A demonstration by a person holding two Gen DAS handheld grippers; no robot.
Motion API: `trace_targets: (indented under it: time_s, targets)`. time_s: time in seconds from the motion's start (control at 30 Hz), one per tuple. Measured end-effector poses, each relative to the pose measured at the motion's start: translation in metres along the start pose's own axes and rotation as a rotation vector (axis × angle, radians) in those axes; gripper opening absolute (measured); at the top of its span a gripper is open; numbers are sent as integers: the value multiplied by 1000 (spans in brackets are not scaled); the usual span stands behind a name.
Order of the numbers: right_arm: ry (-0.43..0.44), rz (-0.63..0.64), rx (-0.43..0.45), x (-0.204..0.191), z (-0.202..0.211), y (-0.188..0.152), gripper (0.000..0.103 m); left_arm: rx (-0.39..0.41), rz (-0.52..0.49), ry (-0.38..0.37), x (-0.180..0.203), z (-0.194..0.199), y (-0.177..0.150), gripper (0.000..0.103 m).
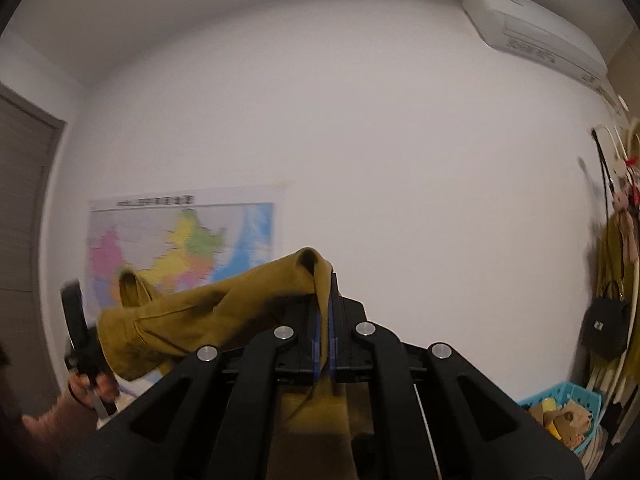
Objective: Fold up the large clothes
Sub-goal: 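Lift the jacket high with both grippers and shake it out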
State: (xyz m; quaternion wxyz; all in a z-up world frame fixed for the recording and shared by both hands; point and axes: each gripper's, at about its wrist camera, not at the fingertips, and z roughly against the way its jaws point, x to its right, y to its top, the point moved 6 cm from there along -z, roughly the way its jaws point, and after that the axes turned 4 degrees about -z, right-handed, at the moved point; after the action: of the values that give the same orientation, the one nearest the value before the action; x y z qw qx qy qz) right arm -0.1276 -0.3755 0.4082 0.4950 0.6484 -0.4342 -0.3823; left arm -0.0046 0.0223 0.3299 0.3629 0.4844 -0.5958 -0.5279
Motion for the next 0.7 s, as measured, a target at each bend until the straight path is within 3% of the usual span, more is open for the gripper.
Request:
trace_targets:
  time_s: [0.13, 0.27, 0.33, 0.43, 0.53, 0.63, 0.7]
  targets:
    - [122, -19, -17, -39, 30, 1, 3, 47, -114, 125, -16, 90, 40, 1]
    - [257, -51, -70, -74, 49, -13, 3, -2, -242, 281, -29, 157, 65, 1]
    - [313, -85, -96, -82, 47, -21, 3, -29, -311, 364, -30, 172, 69, 1]
    - [360, -142, -191, -84, 17, -55, 3, -104, -377, 427, -36, 163, 56, 1]
    - [377, -248, -340, -75, -38, -115, 3, -251, -367, 442, -58, 122, 15, 1]
    - [350, -329, -532, -67, -107, -207, 3, -455, -359, 467, -87, 66, -70, 1]
    - [330, -382, -660, -63, -149, -281, 3, -605, -328, 455, -106, 27, -149, 1]
